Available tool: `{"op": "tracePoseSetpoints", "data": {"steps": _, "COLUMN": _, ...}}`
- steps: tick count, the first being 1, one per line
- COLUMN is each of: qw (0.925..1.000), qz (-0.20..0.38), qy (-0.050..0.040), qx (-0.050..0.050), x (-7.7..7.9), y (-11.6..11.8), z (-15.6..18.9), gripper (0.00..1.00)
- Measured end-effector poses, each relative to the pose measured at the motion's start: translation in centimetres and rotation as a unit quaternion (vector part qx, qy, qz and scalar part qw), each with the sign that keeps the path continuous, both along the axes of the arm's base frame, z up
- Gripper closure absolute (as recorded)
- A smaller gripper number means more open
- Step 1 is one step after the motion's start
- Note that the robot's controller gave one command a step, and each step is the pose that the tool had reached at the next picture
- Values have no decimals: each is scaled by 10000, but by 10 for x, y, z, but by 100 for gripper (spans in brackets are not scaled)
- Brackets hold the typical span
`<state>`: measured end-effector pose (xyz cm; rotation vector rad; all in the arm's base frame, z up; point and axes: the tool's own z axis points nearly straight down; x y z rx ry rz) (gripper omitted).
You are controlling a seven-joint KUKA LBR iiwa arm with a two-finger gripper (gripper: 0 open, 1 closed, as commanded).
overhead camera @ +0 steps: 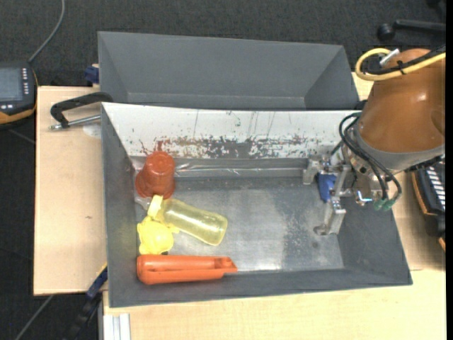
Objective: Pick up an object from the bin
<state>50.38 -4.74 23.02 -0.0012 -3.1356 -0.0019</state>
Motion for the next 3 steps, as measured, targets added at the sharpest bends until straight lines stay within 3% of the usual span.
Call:
{"op": "tracePoseSetpoints", "data": {"steps": 1, "qw": 10000, "qz": 7, "qy": -47, "qx": -5, "x": 2, "y": 0, "z": 4, "gripper": 0}}
{"op": "tracePoseSetpoints", "data": {"steps": 2, "qw": 9996, "qz": 270, "qy": -59, "qx": -4, "x": -1, "y": 39, "z": -45, "gripper": 0}}
{"op": "tracePoseSetpoints", "data": {"steps": 3, "qw": 9996, "qz": 281, "qy": -32, "qx": 8, "x": -4, "y": 41, "z": -92, "gripper": 0}}
